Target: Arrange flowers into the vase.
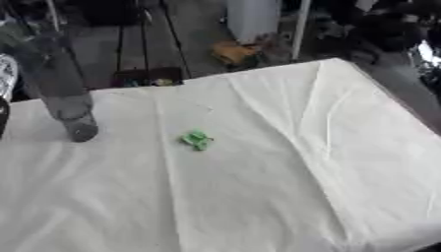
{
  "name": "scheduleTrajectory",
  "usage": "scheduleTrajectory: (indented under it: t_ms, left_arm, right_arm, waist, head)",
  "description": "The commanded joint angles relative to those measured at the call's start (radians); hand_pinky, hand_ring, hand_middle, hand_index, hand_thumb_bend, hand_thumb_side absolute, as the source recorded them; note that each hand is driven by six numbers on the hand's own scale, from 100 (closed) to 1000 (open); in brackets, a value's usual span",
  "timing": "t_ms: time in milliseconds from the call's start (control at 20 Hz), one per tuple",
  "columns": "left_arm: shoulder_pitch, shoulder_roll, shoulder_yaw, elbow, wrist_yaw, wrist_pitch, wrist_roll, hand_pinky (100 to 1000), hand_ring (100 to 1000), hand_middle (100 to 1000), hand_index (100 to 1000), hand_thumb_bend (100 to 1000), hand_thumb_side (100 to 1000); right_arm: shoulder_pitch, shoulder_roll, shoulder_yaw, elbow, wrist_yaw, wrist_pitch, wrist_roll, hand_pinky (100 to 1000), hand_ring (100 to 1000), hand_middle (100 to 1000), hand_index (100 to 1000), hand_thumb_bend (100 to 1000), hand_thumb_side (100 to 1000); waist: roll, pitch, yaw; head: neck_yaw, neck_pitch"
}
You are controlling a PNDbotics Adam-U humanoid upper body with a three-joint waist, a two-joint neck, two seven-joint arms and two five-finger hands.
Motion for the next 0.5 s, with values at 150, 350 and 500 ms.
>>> scheduleTrajectory:
  t_ms: [150, 350, 500]
  left_arm:
    - [-0.041, 0.042, 0.015, 0.033, -0.092, 0.048, 0.031, 106, 100, 100, 299, 816, 553]
    - [-0.046, 0.045, 0.017, 0.048, -0.175, 0.08, 0.047, 220, 168, 218, 414, 908, 569]
    - [-0.046, 0.047, 0.017, 0.048, -0.224, 0.102, 0.047, 251, 231, 276, 453, 940, 592]
  right_arm:
    - [-0.015, -0.018, -0.008, -0.007, -0.009, 0.0, 0.004, 797, 837, 875, 954, 173, 496]
    - [-0.013, -0.018, -0.009, -0.006, -0.009, 0.0, 0.004, 797, 837, 875, 954, 173, 495]
    - [-0.012, -0.018, -0.009, -0.005, -0.009, -0.001, 0.005, 797, 837, 875, 954, 173, 496]
  waist:
    - [0.0, -0.016, -0.002]
    - [0.001, -0.018, -0.002]
    - [0.002, -0.02, 0.002]
  head:
    - [-0.004, -0.005]
    - [-0.003, -0.003]
    - [-0.002, -0.001]
